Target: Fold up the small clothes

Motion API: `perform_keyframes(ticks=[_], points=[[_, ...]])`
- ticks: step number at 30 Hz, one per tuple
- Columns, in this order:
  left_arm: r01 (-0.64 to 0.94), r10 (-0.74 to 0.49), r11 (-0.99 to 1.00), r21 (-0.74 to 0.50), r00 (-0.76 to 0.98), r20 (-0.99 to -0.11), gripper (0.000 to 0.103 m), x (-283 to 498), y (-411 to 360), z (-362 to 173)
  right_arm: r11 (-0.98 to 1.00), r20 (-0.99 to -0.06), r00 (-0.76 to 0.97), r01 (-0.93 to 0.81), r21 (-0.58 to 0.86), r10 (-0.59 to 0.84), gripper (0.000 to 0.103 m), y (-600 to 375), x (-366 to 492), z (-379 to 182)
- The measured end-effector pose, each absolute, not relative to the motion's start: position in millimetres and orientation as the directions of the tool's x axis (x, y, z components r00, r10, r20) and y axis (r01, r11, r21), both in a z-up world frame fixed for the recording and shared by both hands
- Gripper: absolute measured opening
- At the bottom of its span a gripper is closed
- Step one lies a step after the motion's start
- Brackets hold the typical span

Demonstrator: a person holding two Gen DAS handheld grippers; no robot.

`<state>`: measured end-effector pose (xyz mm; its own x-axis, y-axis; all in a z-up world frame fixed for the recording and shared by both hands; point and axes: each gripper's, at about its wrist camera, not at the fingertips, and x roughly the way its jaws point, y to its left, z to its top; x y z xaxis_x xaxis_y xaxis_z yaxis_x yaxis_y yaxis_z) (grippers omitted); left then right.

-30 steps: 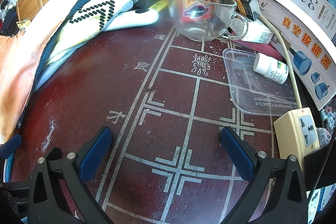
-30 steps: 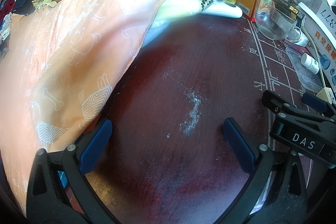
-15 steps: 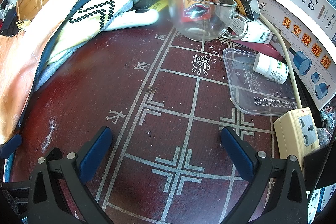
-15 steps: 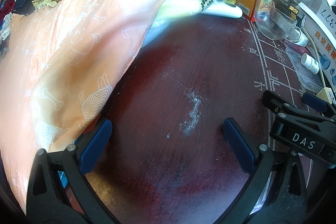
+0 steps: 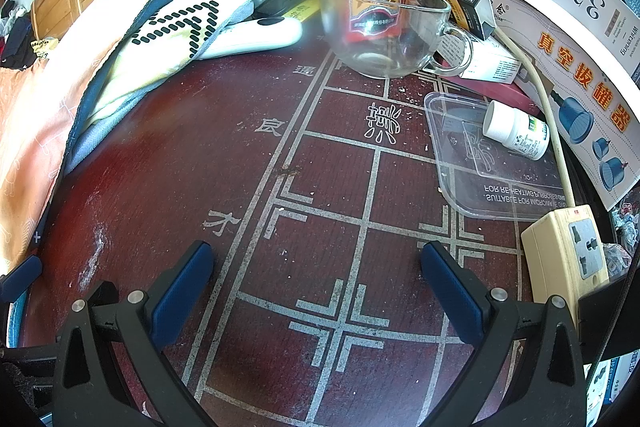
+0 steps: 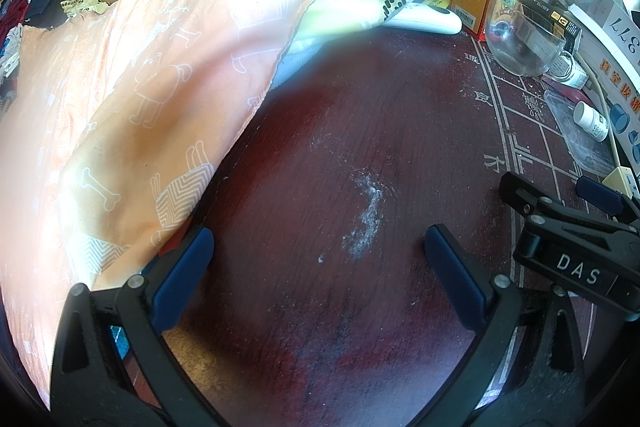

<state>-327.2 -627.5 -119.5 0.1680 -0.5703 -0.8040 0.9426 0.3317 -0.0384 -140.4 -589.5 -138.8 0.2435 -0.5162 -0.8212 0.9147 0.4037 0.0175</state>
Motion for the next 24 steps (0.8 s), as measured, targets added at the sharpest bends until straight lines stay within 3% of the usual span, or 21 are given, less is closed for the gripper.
perform_keyframes(ticks=[24], points=[[0.943,-0.57,0.331,-0.037,0.169,-0.804,0.103,-327.2,-627.4,-119.6,0.403,-0.821,0.243,0.915,0.017,-0.516,0.103,-589.5,-140.3,-138.4]])
